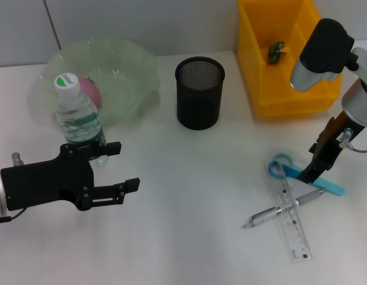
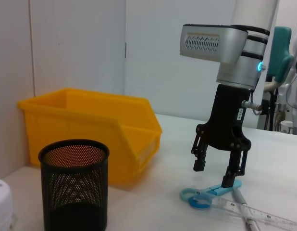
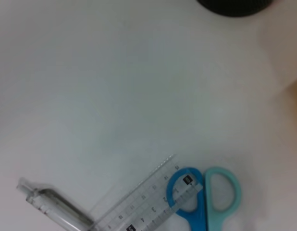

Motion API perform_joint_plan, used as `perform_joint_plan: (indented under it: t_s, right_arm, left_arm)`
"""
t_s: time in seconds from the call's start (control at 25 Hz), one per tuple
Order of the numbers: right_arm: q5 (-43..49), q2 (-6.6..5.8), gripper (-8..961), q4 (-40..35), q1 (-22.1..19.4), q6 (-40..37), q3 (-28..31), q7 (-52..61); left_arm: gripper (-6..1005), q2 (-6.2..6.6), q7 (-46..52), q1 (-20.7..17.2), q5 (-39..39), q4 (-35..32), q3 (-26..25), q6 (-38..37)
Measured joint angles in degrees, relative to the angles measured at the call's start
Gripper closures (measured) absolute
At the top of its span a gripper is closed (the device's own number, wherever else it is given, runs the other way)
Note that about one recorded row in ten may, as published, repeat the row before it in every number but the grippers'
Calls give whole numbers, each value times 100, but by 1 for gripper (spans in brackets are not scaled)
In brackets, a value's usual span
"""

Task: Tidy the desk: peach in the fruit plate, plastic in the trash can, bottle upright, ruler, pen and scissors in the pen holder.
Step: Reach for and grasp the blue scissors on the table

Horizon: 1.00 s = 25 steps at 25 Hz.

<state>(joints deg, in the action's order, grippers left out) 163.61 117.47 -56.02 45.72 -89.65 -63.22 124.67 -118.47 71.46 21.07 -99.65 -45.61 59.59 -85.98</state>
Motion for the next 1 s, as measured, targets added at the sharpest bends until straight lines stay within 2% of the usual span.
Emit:
perform_joint_plan:
  t_s: [0.56,1.0]
  right_arm:
    - [13,62,226,108,-21,255,-24,0]
    - [72,65,226,281,6,398,-30,-13]
  left_arm:
    - [165,0,0,-12,0,40,0,-10]
    - [165,8,0,-15,-2,90,0,-15]
